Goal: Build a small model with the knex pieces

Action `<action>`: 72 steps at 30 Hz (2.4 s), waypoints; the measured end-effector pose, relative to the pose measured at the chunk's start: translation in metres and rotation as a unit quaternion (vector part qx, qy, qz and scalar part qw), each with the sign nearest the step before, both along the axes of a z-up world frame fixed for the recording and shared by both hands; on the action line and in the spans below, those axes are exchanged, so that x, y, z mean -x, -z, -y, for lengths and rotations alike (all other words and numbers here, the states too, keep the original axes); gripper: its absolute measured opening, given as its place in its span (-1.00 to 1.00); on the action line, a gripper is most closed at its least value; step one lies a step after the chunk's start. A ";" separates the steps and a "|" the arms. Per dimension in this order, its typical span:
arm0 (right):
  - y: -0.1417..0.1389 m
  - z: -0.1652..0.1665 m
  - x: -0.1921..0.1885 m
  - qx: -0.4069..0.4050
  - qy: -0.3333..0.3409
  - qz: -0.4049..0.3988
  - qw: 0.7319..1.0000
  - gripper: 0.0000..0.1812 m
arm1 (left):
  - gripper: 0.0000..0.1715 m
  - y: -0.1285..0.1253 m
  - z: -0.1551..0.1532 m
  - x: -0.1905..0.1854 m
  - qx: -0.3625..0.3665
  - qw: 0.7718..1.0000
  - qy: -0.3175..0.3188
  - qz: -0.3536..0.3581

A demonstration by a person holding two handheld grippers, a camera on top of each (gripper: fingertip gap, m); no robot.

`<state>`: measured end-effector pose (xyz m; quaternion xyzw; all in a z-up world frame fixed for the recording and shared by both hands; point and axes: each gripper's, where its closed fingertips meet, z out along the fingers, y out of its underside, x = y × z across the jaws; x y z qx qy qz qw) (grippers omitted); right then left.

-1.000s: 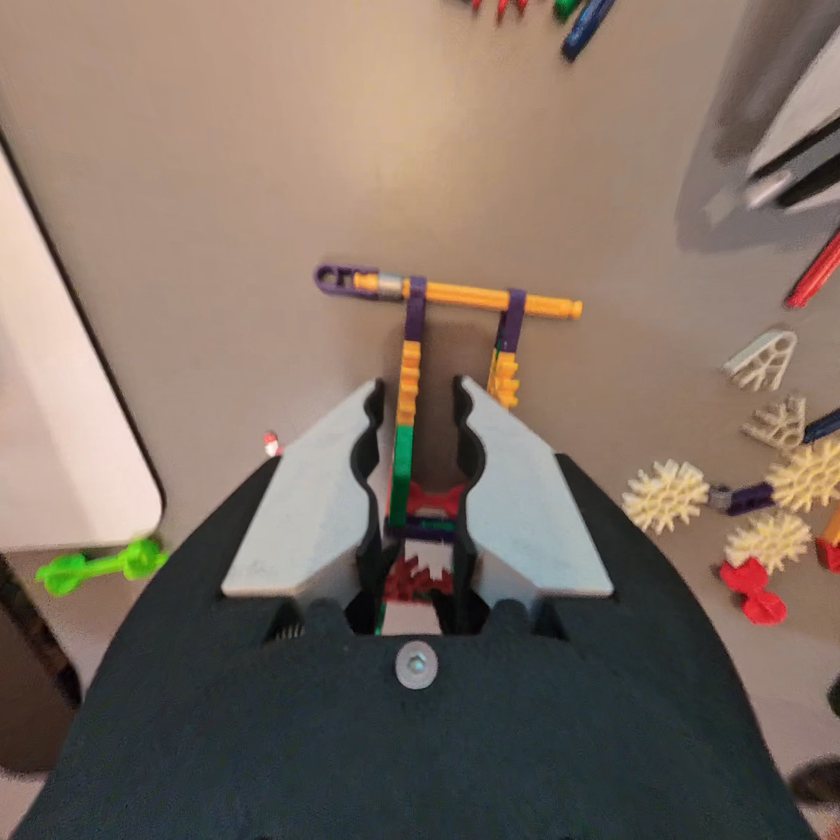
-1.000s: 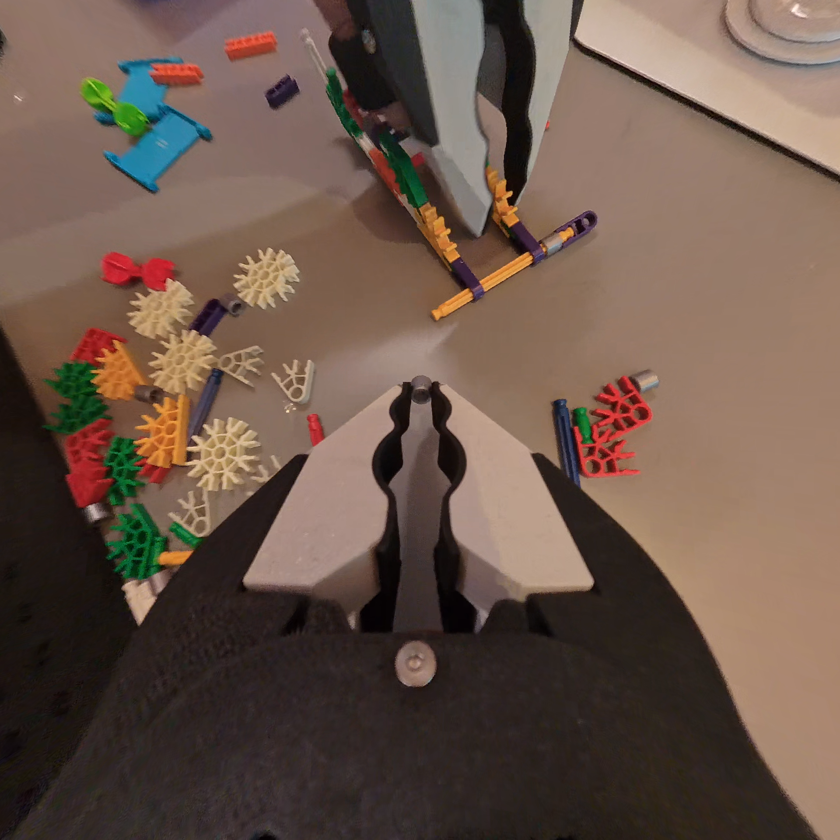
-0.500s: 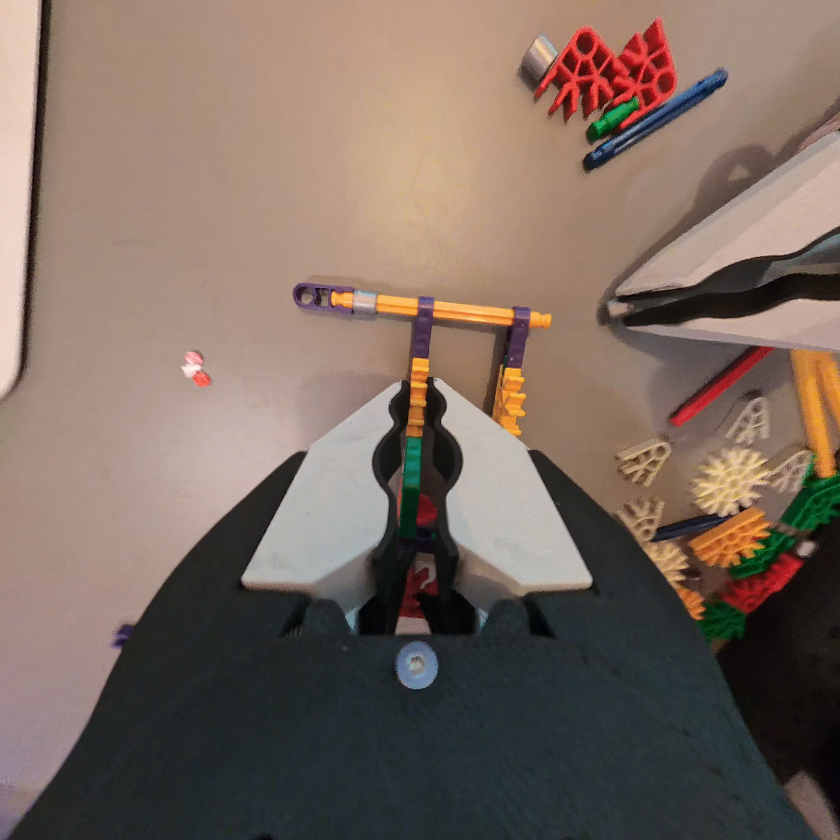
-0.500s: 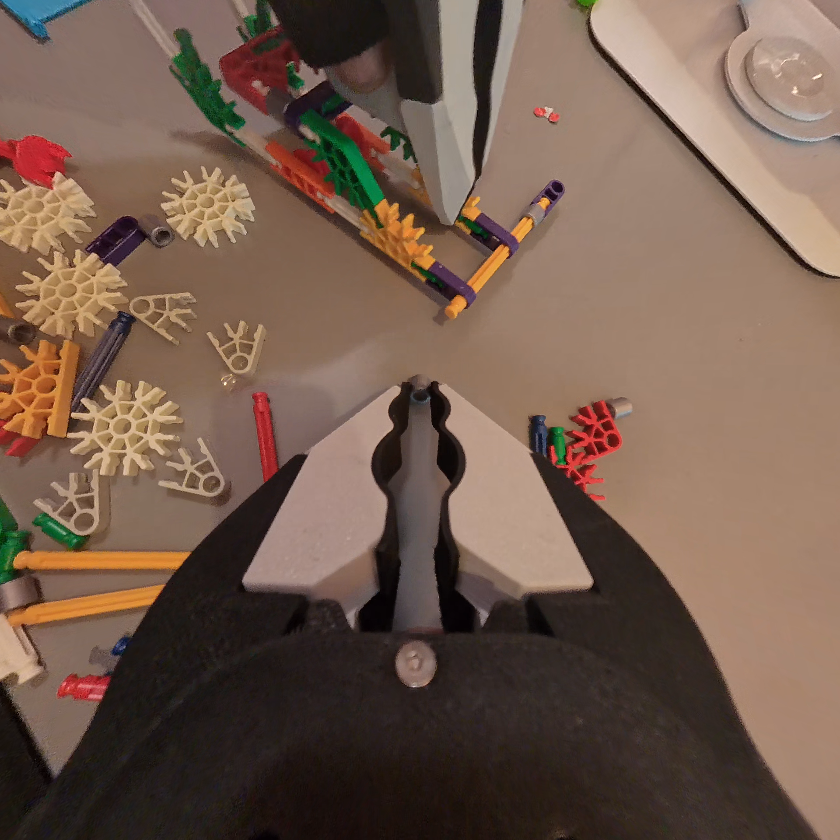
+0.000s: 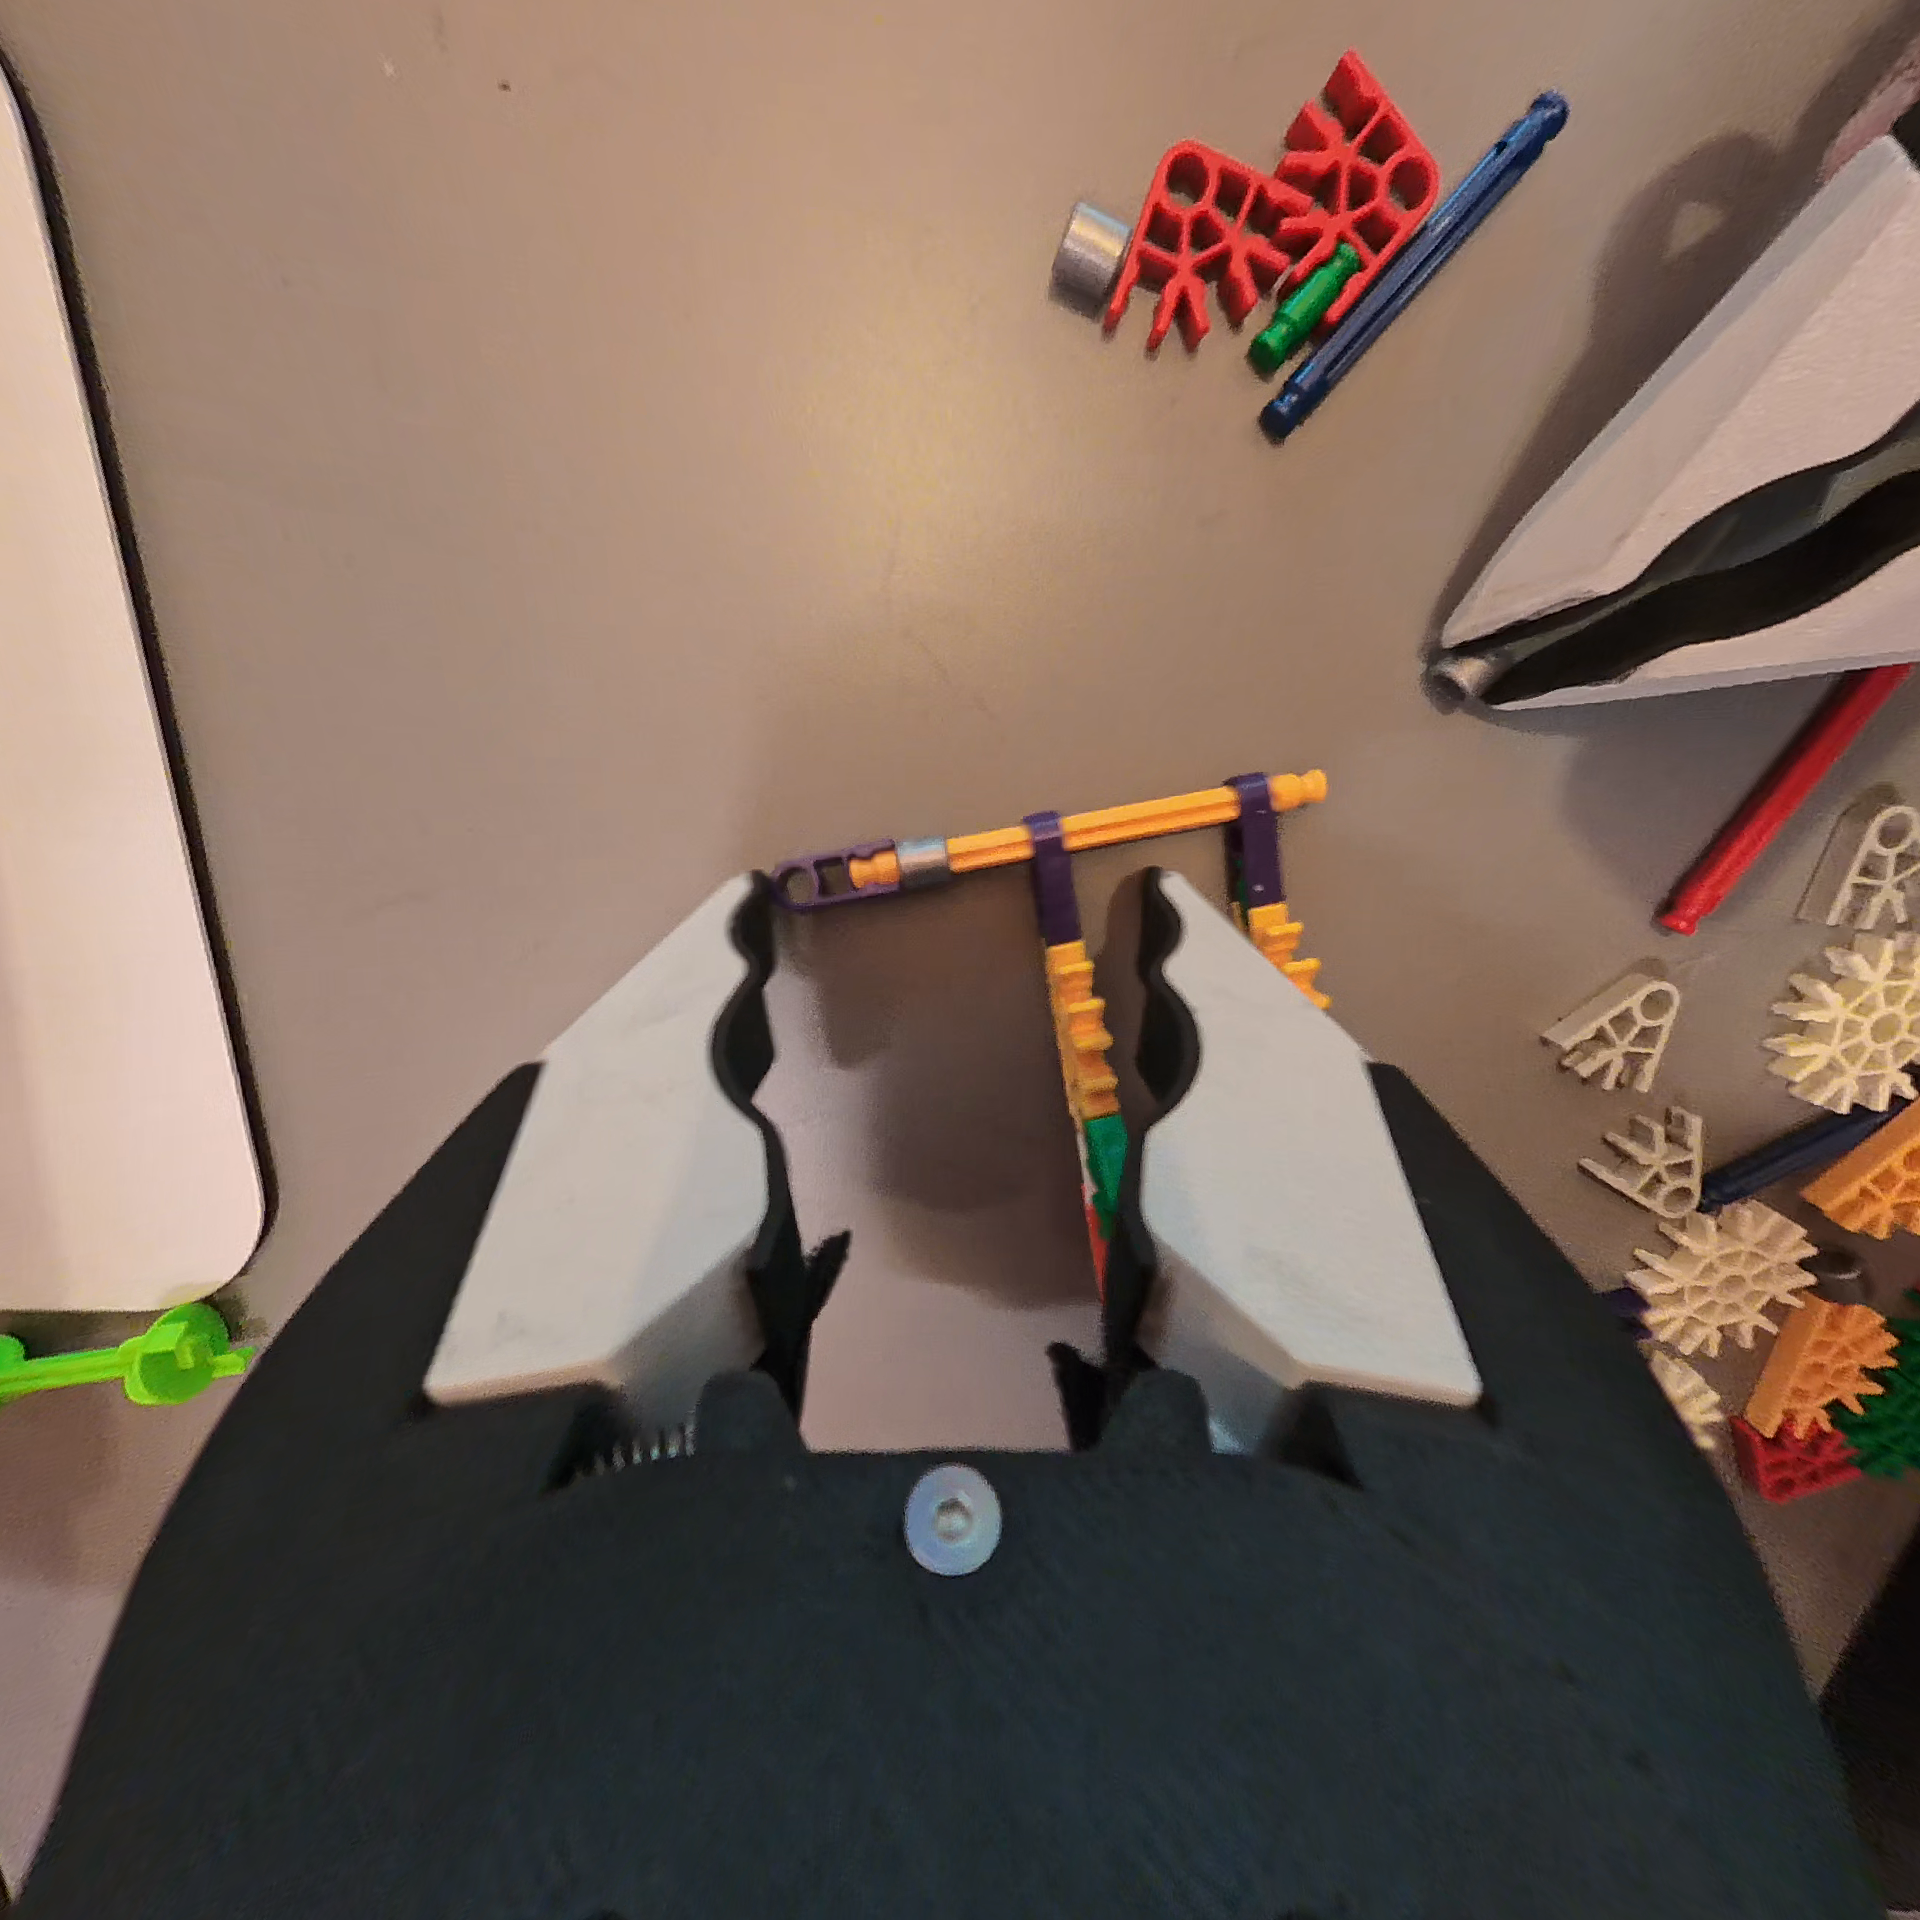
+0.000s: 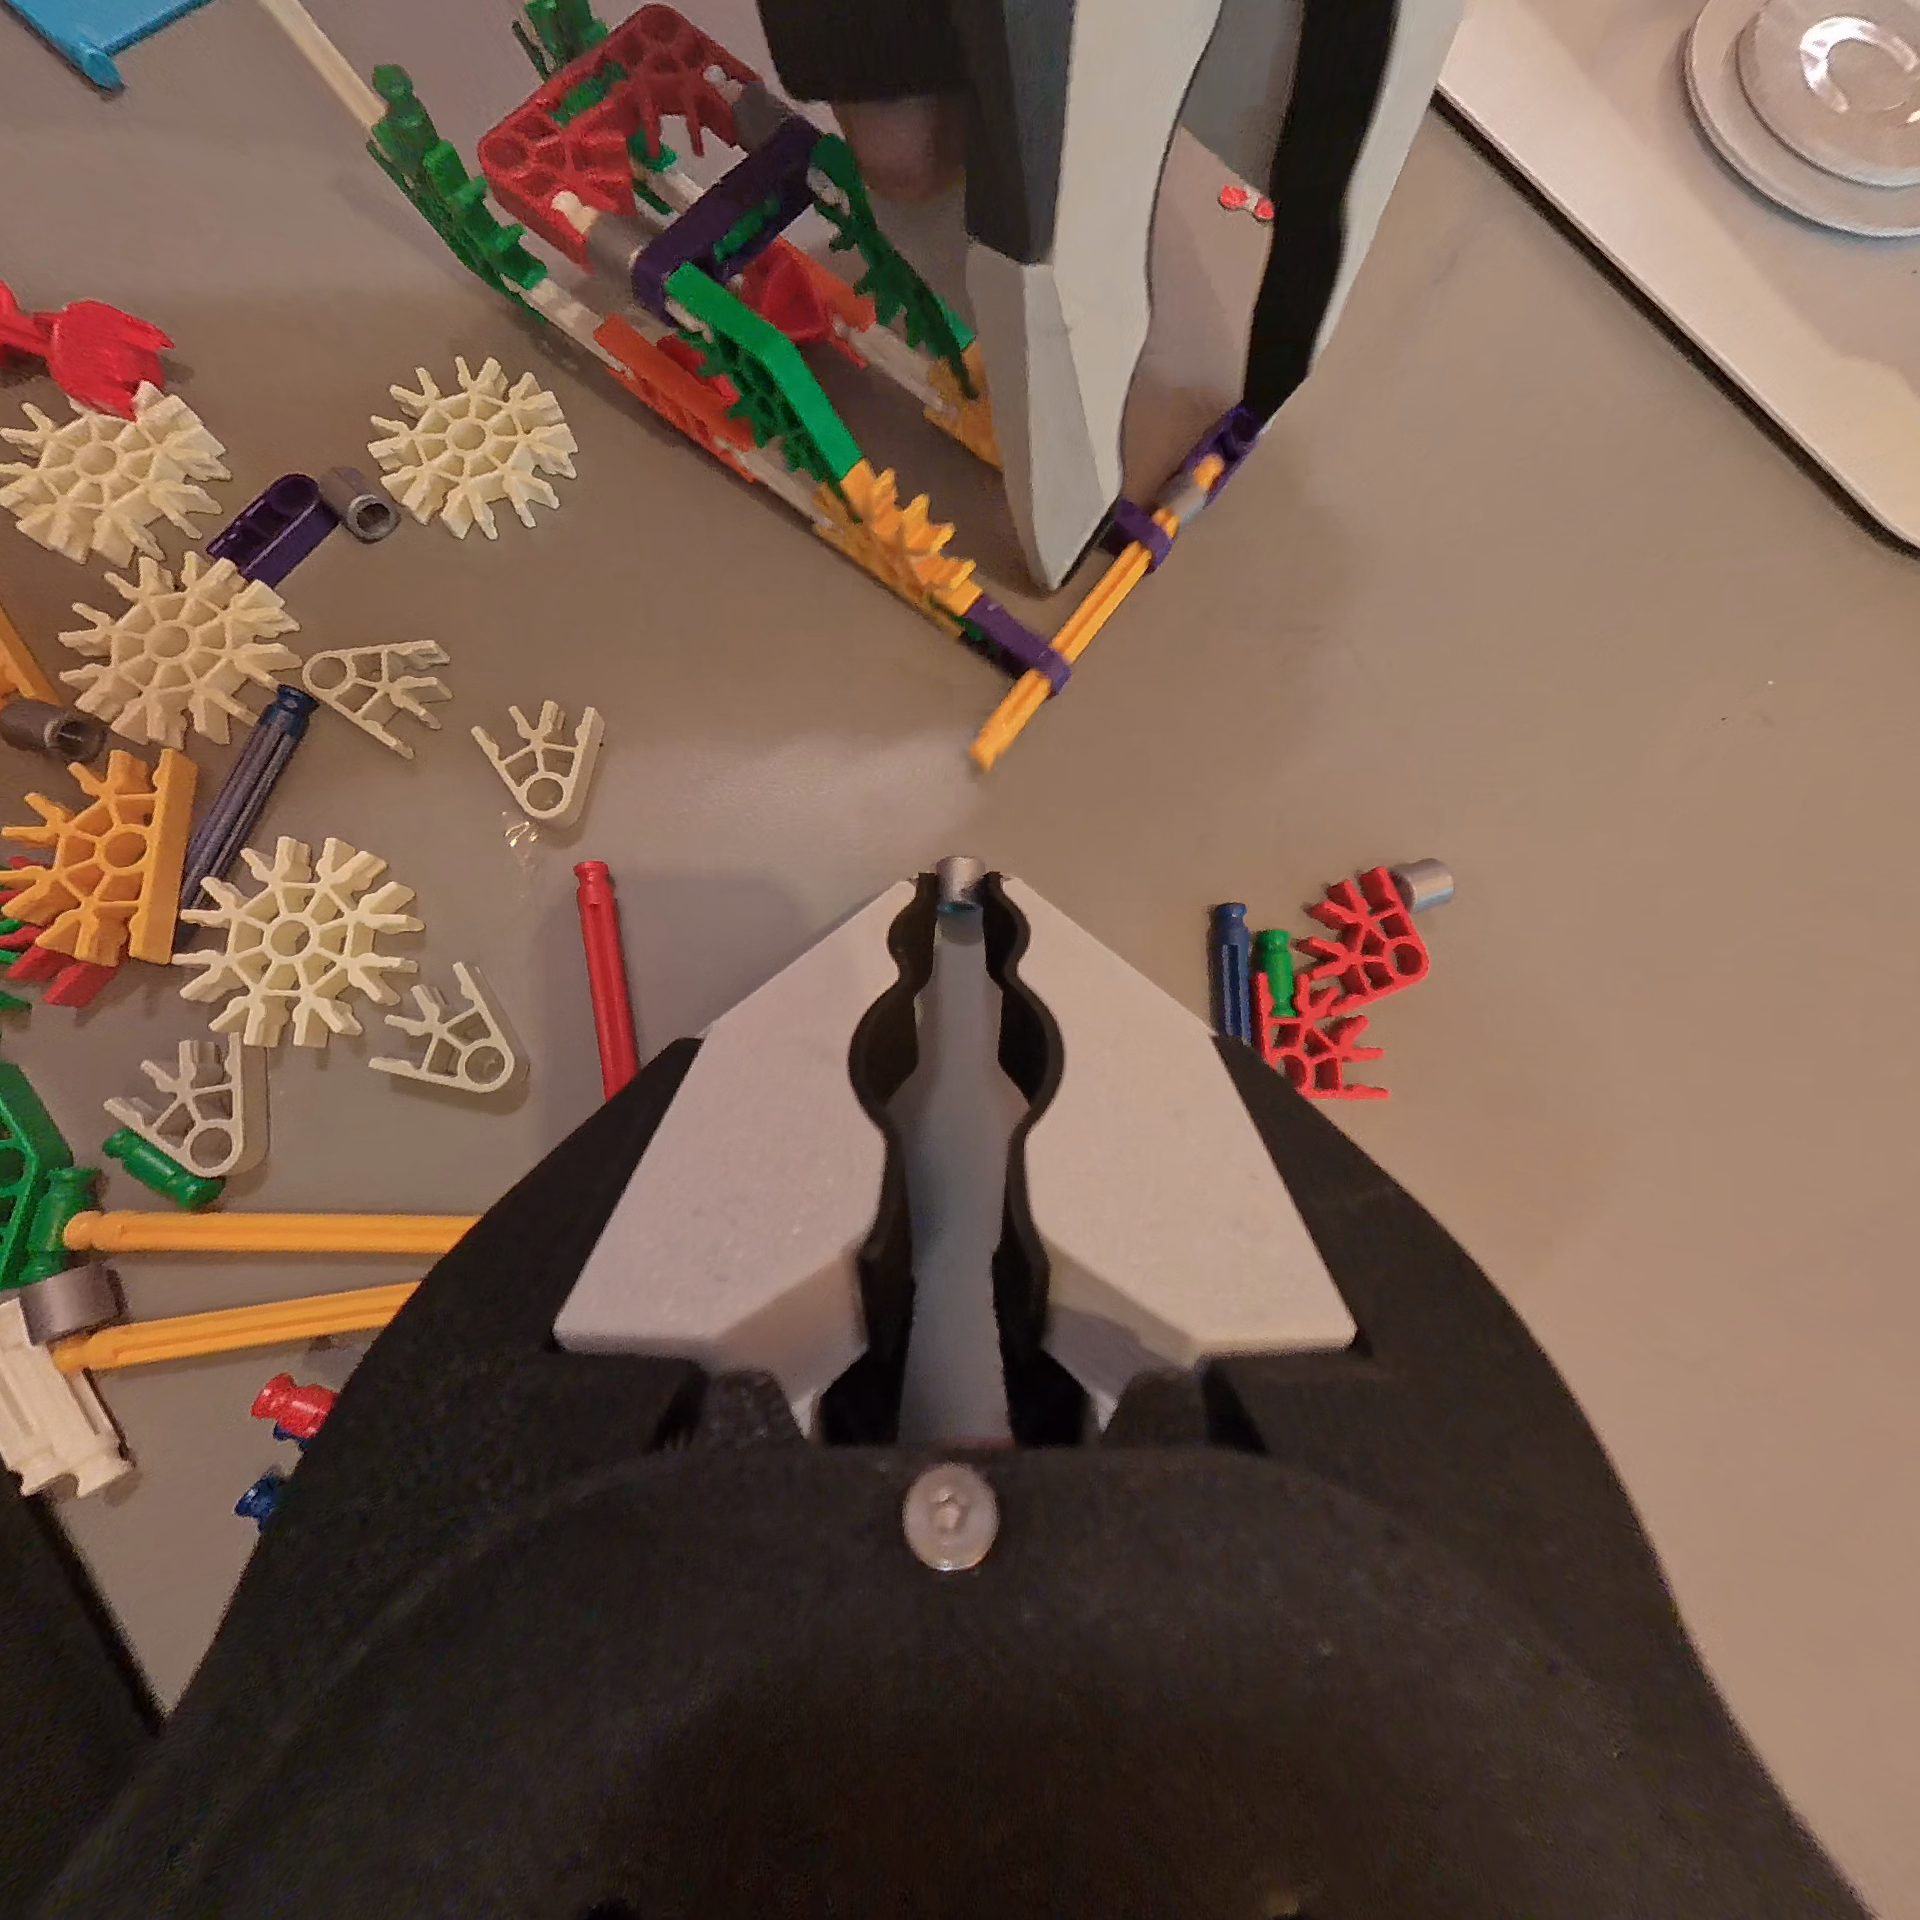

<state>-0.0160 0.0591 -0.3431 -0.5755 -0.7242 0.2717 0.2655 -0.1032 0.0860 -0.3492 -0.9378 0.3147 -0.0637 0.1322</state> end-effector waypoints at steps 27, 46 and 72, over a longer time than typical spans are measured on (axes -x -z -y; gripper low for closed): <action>-0.007 0.002 0.016 0.038 0.016 -0.009 0.999 -0.94 | -0.56 -0.018 0.004 0.011 -0.043 0.988 -0.114 0.093; -0.009 -0.007 0.026 0.062 0.044 -0.025 0.997 -0.94 | -0.57 -0.002 -0.007 0.012 -0.082 0.992 -0.078 0.053; -0.017 -0.016 0.033 0.132 0.119 -0.042 0.983 -0.94 | -0.57 -0.003 -0.001 0.022 -0.100 0.971 -0.209 0.055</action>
